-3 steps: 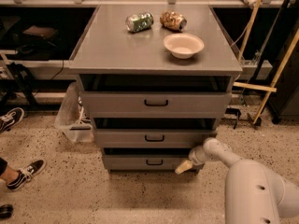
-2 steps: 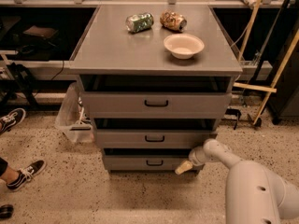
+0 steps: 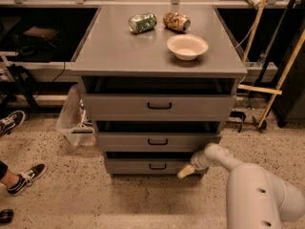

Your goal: Open bottom drawer

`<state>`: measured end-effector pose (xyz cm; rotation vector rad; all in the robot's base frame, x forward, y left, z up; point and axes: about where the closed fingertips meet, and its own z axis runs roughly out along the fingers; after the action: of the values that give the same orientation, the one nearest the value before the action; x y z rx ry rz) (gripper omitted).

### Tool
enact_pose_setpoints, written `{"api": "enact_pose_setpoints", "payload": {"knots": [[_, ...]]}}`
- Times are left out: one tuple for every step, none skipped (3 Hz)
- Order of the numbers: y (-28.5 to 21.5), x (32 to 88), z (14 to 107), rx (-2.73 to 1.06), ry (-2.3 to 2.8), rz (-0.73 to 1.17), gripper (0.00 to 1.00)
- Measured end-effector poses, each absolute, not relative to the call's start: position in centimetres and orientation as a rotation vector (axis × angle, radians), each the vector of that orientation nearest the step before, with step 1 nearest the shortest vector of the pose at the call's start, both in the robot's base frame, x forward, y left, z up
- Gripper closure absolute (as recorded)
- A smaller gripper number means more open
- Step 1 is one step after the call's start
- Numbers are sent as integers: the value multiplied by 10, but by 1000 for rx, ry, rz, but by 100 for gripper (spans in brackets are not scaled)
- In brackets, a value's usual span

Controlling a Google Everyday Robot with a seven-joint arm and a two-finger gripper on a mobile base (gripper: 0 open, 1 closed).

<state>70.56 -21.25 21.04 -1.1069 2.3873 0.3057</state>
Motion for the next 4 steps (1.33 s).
{"api": "enact_pose_setpoints", "payload": {"knots": [[-210, 700, 194, -1131, 2366, 240, 0], [-203, 686, 162, -1202, 2367, 158, 0], [-203, 686, 162, -1202, 2367, 158, 0], [-203, 686, 162, -1202, 2367, 158, 19]]}}
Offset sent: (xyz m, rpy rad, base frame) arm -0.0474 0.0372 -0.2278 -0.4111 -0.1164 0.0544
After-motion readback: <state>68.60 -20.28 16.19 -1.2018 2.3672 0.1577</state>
